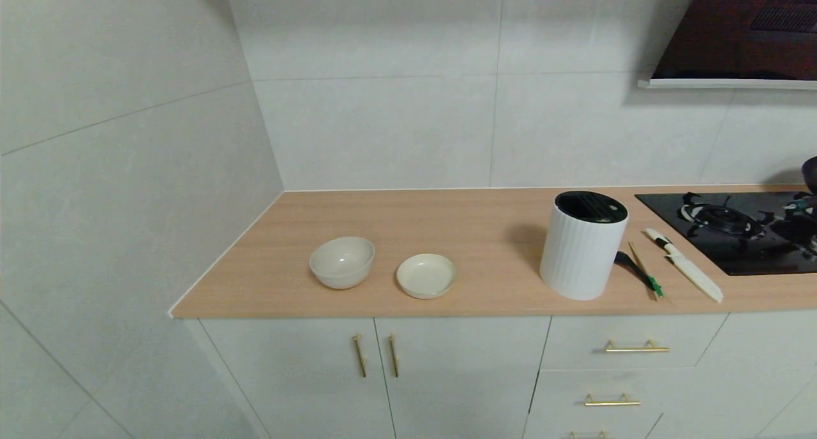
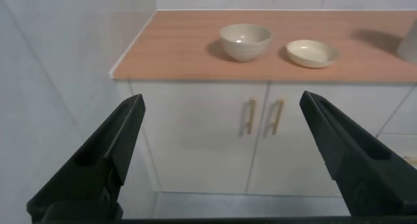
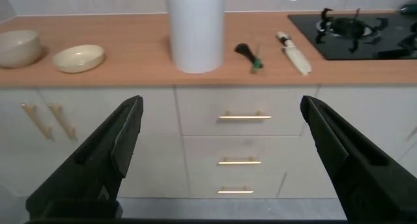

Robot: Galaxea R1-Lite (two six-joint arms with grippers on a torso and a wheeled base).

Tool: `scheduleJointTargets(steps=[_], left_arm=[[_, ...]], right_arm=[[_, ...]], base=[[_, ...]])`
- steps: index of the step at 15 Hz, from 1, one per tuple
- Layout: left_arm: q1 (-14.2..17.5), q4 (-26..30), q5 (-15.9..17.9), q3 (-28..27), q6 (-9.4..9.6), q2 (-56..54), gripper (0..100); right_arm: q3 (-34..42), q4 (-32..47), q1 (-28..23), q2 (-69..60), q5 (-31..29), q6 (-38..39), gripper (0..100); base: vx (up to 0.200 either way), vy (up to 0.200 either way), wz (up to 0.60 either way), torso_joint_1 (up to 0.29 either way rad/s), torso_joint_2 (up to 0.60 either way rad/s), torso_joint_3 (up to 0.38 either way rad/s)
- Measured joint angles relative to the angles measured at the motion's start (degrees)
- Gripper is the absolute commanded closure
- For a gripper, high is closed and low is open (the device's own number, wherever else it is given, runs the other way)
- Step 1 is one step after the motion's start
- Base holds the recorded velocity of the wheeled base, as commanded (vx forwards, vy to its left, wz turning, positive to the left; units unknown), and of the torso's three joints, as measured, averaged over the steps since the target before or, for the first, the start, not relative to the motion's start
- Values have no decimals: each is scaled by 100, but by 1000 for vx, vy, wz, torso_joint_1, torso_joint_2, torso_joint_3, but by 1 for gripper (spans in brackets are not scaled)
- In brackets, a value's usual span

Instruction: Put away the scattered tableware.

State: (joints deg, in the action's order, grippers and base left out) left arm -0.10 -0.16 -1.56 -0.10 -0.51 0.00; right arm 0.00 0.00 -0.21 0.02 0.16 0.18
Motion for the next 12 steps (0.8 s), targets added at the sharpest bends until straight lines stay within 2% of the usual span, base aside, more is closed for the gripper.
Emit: scheduleJointTargets(steps=[7,12], left_arm=[[2,-2,-2,0,0,0,0],[-1,0,-2,0,7,0,0]], right_arm=[[0,0,2,0,0,0,0],[0,0,5,0,0,0,0]], base=[[0,200,0,2,3,2],[0,0,0,0,0,0]])
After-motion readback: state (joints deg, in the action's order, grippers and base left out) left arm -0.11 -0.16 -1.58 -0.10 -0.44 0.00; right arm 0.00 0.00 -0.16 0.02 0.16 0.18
